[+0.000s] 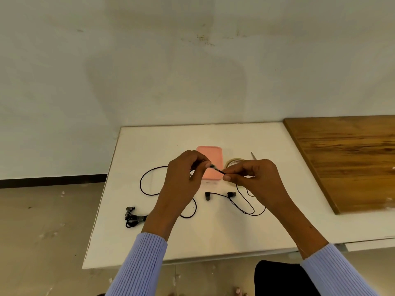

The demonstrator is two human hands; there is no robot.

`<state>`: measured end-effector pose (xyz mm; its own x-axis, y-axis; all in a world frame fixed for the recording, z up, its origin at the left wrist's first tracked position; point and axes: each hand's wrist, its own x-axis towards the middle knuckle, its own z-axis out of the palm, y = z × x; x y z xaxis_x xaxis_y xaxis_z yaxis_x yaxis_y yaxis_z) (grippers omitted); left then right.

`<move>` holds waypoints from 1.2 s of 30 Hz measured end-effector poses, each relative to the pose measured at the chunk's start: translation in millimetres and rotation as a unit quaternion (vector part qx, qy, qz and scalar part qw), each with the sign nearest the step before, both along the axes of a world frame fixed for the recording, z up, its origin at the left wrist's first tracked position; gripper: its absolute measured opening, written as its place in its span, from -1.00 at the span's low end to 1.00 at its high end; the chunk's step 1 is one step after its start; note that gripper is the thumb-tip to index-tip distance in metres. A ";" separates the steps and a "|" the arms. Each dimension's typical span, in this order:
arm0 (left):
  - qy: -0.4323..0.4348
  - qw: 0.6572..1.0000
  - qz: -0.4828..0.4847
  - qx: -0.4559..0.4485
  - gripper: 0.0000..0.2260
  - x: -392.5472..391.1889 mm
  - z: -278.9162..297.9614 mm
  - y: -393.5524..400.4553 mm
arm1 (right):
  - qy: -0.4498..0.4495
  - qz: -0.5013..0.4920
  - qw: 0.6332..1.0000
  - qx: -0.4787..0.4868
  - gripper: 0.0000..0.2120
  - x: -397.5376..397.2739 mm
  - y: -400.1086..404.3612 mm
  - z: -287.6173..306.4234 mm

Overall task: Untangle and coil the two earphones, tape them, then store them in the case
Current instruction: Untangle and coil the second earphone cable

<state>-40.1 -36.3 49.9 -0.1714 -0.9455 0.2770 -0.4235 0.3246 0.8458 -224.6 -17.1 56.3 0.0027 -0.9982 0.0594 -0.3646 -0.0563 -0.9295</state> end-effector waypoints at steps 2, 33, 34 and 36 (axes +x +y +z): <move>-0.019 1.000 -0.003 -0.017 -0.93 0.0 -0.5 0.1 | 0.041 -0.018 0.999 -0.031 -0.87 2.6 1.5 2.5; 0.026 0.999 0.015 0.026 -0.87 10.2 -0.9 -2.2 | 0.101 -0.003 0.994 -0.045 -0.78 7.8 -2.5 -2.4; 0.024 0.999 0.014 0.026 -0.87 10.2 -1.0 -2.1 | 0.113 -0.013 0.991 -0.063 -0.73 8.8 -2.6 -2.7; 0.017 1.000 0.013 0.022 -0.88 9.8 -2.1 -2.5 | 0.130 -0.019 0.987 -0.087 -0.73 13.1 -1.7 -2.5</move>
<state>-30.3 -38.8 47.9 -0.1377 -0.9610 0.2398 -0.4014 0.2755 0.8735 -211.6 -18.8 53.8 0.0025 -0.9727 0.2323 -0.5949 -0.1881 -0.7815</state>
